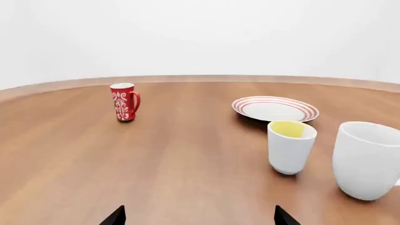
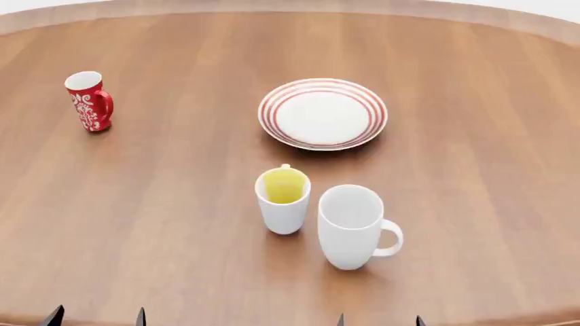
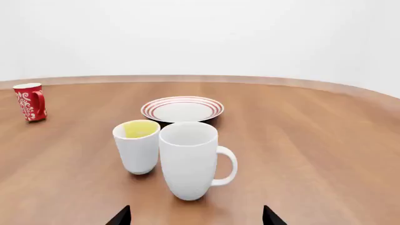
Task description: Pick up the red mug and put it on the plate
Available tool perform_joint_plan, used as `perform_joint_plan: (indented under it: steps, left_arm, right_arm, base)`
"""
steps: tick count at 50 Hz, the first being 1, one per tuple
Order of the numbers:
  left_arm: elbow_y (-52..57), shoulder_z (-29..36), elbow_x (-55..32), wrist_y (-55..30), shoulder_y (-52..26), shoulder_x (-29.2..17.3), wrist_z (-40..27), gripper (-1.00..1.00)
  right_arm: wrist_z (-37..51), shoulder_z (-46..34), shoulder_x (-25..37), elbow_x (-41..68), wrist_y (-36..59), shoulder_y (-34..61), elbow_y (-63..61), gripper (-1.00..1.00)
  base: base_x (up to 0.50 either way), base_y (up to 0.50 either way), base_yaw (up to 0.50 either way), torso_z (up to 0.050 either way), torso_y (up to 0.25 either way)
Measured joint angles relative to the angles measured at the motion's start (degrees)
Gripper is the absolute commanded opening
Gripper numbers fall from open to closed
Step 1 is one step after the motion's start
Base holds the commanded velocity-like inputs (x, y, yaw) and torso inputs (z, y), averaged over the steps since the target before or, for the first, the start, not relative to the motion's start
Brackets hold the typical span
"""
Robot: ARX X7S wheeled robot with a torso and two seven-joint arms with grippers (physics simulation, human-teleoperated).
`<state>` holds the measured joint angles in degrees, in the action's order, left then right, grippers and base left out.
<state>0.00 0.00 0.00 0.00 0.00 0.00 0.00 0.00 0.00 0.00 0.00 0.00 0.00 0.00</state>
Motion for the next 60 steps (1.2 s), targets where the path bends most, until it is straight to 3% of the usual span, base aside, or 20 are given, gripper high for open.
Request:
perform_joint_plan:
  steps: [16, 19, 37, 60]
  left_arm:
    - [-1.16, 2.42, -1.74, 0.17, -0.85, -1.81, -2.22, 1.00]
    - [-2.83, 2.52, 0.71, 4.44, 0.25, -2.20, -6.11, 1.00]
    - [-1.66, 5.47, -4.40, -4.23, -1.49, -3.46, -3.11, 1.00]
    - [18.15, 7.18, -11.82, -34.45, -15.76, -6.91, -4.20, 1.00]
  right_arm:
    - [2.36, -2.55, 1.83, 1.24, 0.48, 0.51, 0.47, 1.00]
    - [3.93, -3.60, 2.32, 0.65, -3.61, -1.37, 0.59, 1.00]
    - [5.97, -6.91, 4.74, 3.93, 3.21, 0.70, -0.44, 1.00]
    - [8.46, -5.32, 9.02, 10.40, 41.32, 15.96, -25.67, 1.00]
  base:
    - [0.00, 0.00, 0.00, 0.000, 0.000]
    - [0.00, 0.00, 0.00, 0.000, 0.000]
    - [0.00, 0.00, 0.00, 0.000, 0.000]
    - [0.00, 0.00, 0.00, 0.000, 0.000]
